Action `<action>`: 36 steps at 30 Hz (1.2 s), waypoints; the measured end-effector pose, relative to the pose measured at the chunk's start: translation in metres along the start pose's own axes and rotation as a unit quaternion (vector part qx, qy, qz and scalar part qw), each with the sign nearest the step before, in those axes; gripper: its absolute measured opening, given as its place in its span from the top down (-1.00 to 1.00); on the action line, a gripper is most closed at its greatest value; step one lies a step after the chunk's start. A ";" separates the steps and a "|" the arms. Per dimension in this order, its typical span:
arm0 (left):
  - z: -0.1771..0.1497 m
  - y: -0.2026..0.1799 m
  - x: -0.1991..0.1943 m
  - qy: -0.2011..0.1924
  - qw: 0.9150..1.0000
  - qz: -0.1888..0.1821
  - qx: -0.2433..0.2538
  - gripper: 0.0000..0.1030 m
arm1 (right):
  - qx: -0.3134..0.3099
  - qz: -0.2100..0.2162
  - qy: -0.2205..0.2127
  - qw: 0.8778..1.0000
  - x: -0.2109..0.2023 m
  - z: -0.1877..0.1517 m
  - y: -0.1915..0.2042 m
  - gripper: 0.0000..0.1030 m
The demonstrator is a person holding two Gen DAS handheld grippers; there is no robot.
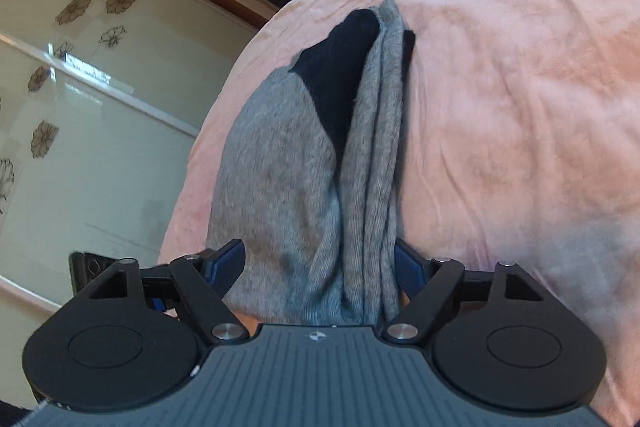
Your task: Fold small clothes
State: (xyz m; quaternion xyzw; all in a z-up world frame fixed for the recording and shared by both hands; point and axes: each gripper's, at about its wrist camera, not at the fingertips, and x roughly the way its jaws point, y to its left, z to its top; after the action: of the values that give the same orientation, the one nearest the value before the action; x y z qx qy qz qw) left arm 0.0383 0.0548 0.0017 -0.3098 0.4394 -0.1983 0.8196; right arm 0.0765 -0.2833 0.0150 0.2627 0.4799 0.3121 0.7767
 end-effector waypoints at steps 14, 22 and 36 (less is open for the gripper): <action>-0.044 -0.065 -0.060 -0.117 0.945 0.127 0.278 -0.05 | -0.035 -0.028 -0.045 0.998 -0.033 0.009 0.027 -0.34; -0.068 -0.070 -0.008 -0.129 0.918 0.152 0.344 -0.79 | 0.011 -0.074 -0.016 0.997 0.038 0.086 0.022 -0.32; -0.054 -0.052 -0.024 -0.117 0.948 0.128 0.268 -0.80 | 0.002 -0.085 -0.054 0.995 0.007 0.061 0.014 0.22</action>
State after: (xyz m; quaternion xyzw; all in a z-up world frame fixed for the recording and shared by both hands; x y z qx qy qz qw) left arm -0.0230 0.0134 0.0290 -0.0410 0.3076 -0.1642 0.9364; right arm 0.1311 -0.2747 0.0454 0.2392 0.4582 0.2291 0.8248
